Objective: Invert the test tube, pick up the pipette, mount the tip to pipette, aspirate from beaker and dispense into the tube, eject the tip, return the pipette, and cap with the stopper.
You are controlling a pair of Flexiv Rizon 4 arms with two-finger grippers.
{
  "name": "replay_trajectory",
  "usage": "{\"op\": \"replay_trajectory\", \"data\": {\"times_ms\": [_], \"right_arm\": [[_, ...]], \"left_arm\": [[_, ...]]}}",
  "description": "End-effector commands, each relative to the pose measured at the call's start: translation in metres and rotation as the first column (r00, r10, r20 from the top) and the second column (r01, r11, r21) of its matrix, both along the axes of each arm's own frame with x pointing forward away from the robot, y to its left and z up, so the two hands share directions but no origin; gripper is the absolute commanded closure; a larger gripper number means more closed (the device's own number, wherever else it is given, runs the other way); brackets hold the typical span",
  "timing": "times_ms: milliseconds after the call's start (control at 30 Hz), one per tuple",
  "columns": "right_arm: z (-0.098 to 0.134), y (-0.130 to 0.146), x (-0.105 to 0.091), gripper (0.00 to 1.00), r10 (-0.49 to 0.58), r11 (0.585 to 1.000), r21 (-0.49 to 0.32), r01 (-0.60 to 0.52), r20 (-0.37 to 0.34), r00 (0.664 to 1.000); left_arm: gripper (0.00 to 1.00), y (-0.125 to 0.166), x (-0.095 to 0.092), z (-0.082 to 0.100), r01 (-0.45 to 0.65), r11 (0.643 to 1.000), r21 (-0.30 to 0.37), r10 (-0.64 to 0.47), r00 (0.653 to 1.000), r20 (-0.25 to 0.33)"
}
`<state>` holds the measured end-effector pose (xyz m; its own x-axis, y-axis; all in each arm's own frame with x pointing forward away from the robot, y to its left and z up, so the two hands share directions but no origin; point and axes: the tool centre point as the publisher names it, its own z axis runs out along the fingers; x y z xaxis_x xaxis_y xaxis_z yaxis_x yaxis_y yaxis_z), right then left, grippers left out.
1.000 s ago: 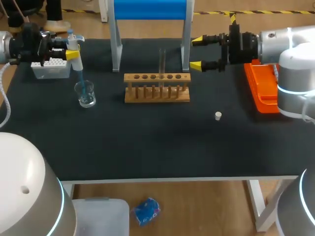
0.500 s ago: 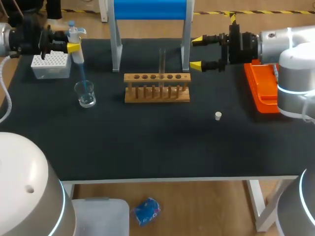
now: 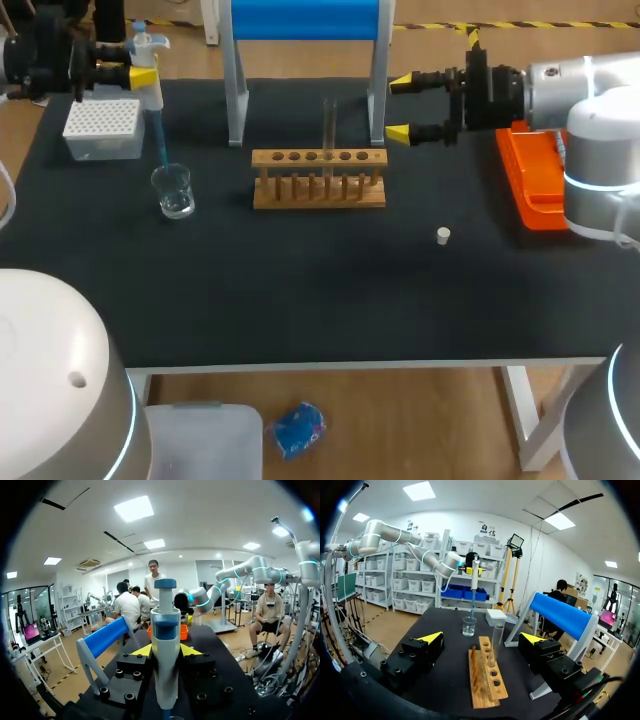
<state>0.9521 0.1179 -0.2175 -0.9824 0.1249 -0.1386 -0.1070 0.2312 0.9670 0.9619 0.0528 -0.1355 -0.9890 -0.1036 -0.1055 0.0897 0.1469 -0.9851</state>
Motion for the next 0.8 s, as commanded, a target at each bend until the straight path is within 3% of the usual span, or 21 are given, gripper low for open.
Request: {"op": "replay_trajectory", "data": {"times_ms": [33, 267, 500, 600, 800], "right_arm": [[0.0, 0.0, 0.0, 0.0, -0.002, 1.0, 0.0, 0.002, 0.001, 1.0], [0.0, 0.0, 0.0, 0.0, -0.002, 1.0, 0.0, 0.002, 0.001, 1.0], [0.0, 0.0, 0.0, 0.0, -0.002, 1.0, 0.0, 0.002, 0.001, 1.0], [0.0, 0.0, 0.0, 0.0, -0.002, 1.0, 0.0, 0.002, 0.001, 1.0], [0.0, 0.0, 0.0, 0.0, -0.002, 1.0, 0.0, 0.002, 0.001, 1.0]], "left_arm": [[1.0, -0.009, -0.004, 0.02, -0.021, 0.999, 0.027, 0.022, 1.0, -0.021], [1.0, -0.028, -0.005, 0.053, -0.028, 0.999, 0.024, 0.03, 0.998, -0.057], [1.0, -0.06, -0.007, 0.086, -0.001, 1.0, -0.017, 0.001, 1.0, -0.024], [1.0, -0.074, -0.007, 0.092, -0.004, 1.0, -0.006, 0.004, 0.999, -0.037], [1.0, -0.074, -0.007, 0.092, -0.004, 1.0, -0.006, 0.004, 0.999, -0.037]]}}
